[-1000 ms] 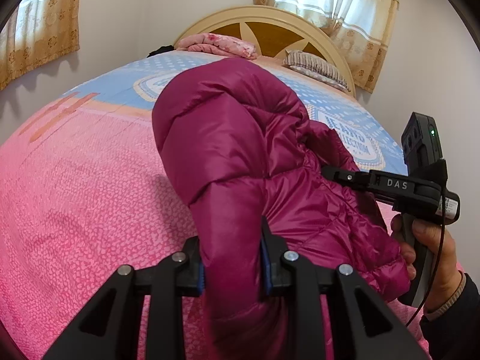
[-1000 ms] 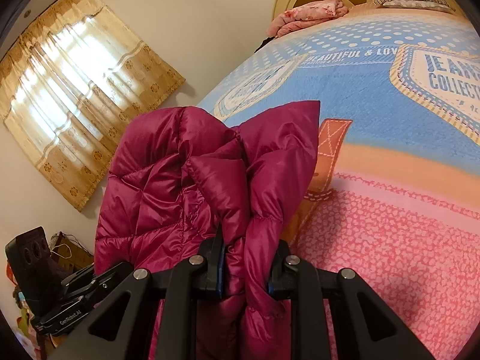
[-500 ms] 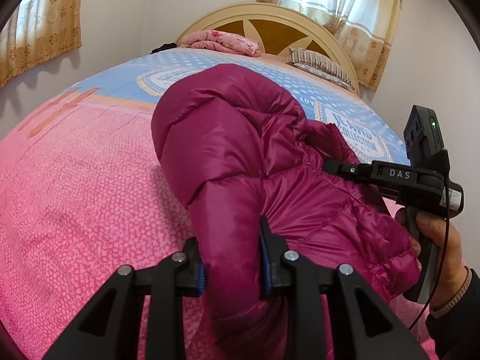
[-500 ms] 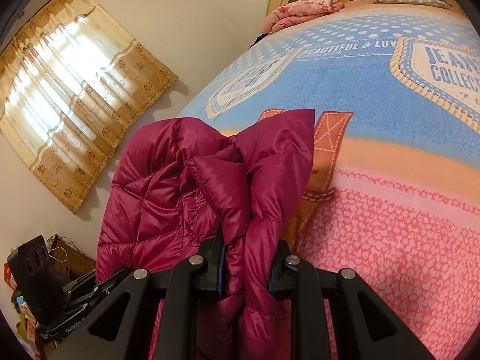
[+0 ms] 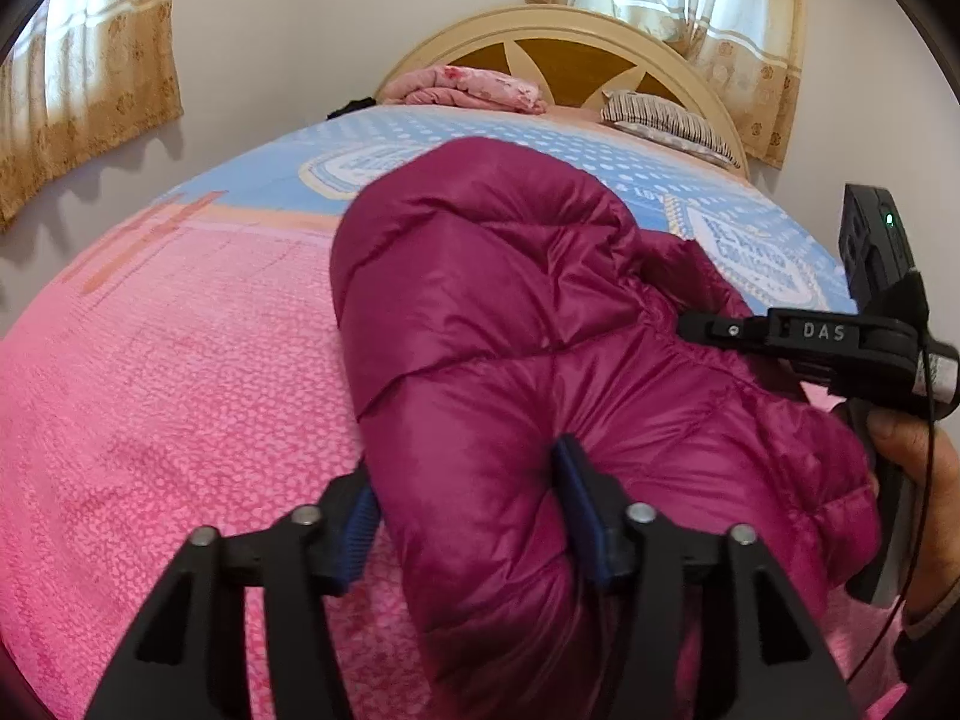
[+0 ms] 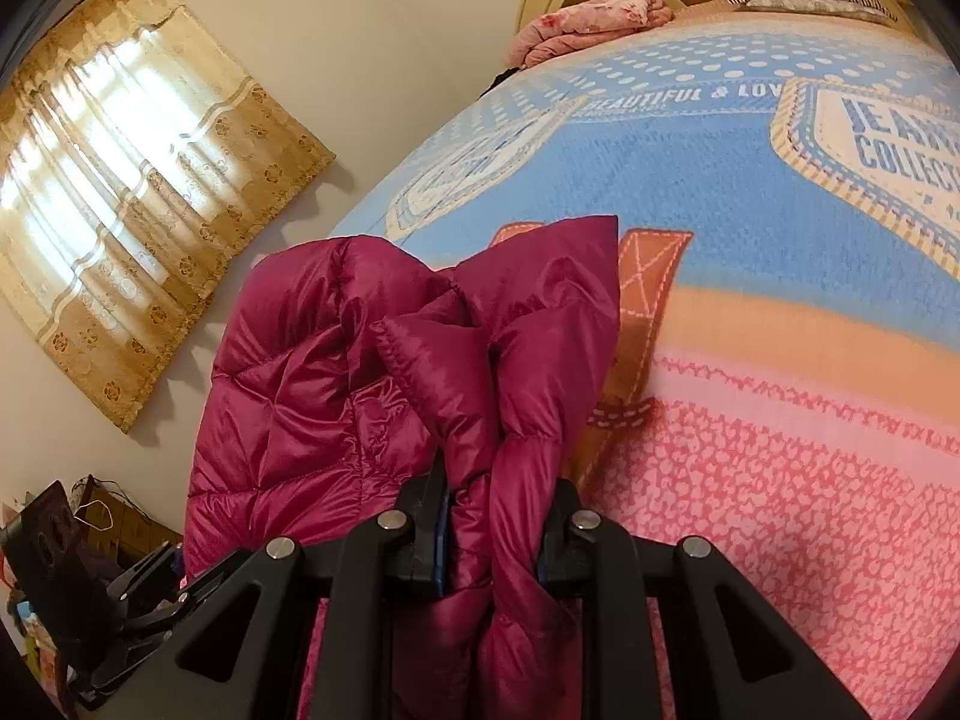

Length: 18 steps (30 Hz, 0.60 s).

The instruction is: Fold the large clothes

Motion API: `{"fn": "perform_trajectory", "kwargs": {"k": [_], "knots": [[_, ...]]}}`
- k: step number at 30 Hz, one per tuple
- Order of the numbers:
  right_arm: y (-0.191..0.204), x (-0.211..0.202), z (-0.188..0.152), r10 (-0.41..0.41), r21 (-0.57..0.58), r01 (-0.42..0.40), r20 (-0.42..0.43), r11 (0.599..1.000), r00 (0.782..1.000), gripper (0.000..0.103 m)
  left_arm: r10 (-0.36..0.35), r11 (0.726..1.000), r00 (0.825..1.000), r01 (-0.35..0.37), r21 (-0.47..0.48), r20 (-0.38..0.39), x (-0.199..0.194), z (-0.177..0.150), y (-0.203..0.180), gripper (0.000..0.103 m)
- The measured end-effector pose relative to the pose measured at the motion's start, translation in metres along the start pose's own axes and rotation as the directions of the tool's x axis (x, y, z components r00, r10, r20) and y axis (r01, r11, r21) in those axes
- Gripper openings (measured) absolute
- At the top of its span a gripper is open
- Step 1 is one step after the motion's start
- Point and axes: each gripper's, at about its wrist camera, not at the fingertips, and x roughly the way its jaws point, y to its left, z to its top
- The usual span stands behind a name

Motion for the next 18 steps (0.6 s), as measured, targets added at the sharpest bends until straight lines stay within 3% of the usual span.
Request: {"fn": "perform_trajectory", "kwargs": {"k": [18], "knots": [[0.0,0.009,-0.011,-0.081,-0.043,0.081,0.002,0.996,0.997,0.033,0.047,0.996,0.999,-0.046,-0.077,0.011,0.013,-0.012,0.013,0.095]]}}
